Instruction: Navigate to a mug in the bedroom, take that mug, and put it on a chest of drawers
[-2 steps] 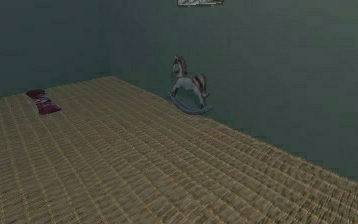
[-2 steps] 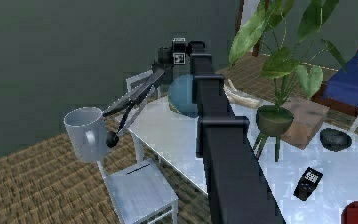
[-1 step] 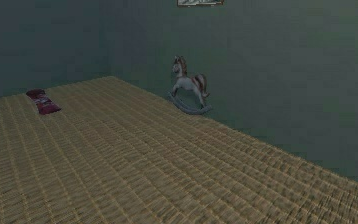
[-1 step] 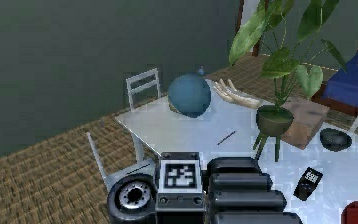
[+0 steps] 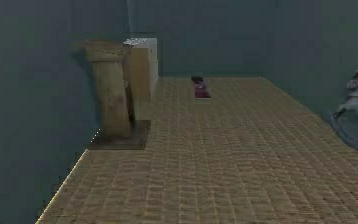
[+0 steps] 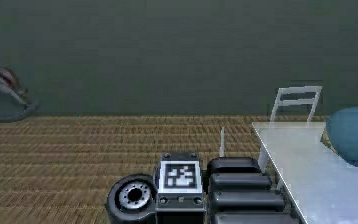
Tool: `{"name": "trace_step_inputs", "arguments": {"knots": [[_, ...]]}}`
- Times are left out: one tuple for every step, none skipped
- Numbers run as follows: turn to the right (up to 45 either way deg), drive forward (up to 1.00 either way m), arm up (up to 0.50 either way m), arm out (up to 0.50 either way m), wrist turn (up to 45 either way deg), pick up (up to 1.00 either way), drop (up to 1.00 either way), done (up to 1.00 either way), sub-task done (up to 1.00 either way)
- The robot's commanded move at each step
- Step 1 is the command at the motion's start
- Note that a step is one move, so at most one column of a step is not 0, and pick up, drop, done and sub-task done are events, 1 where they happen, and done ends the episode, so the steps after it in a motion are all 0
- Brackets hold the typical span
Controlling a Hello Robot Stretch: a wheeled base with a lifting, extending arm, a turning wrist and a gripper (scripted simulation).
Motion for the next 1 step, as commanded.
{"name": "trace_step_inputs", "arguments": {"knots": [[0.0, 1.0, 0.0, 0.0, 0.0, 0.0, 0.0, 0.0, 0.0]]}}
